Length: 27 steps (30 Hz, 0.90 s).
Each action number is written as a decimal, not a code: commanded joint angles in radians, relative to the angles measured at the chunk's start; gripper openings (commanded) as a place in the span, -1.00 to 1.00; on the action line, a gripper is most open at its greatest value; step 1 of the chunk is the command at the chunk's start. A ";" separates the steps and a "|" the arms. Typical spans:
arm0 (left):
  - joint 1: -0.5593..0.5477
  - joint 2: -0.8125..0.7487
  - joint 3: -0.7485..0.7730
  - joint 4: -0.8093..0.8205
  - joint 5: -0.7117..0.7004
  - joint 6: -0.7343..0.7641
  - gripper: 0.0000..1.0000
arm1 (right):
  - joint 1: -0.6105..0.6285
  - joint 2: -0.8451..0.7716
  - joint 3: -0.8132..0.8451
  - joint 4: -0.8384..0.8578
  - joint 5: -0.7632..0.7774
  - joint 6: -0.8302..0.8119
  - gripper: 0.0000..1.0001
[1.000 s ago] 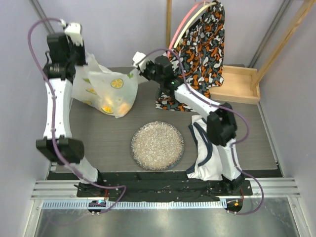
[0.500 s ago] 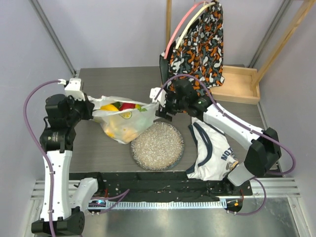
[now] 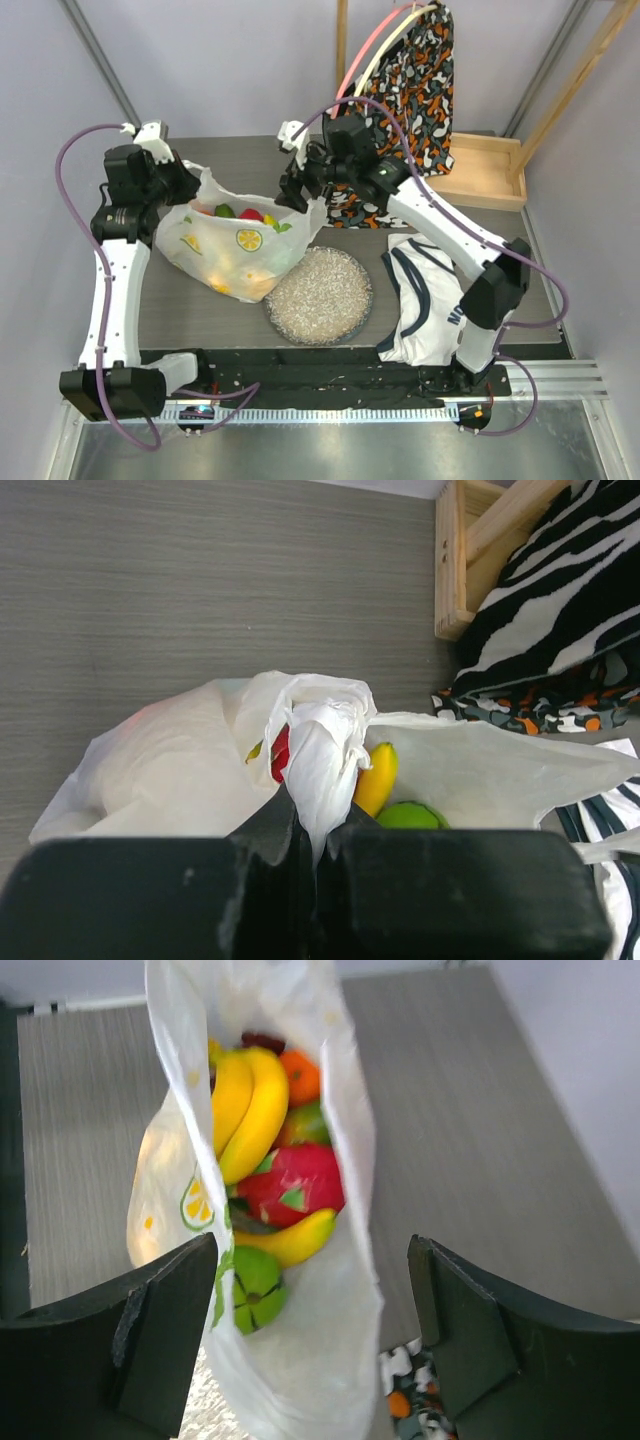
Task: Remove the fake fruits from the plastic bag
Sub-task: Adjust the plastic bag at the center of the board.
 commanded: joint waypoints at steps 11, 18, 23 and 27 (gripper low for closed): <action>0.001 0.002 0.082 0.060 0.055 -0.050 -1.00 | 0.011 -0.092 0.062 -0.260 0.489 0.581 0.61; 0.001 -0.016 0.076 0.033 0.058 -0.047 -1.00 | 0.011 -0.110 -0.082 -0.317 0.508 0.608 0.59; 0.001 -0.043 0.050 0.020 0.058 -0.040 -1.00 | 0.002 -0.089 -0.117 -0.389 0.454 0.615 0.57; 0.001 -0.053 0.025 0.012 0.056 -0.037 -1.00 | -0.023 -0.020 -0.100 -0.418 0.365 0.624 0.53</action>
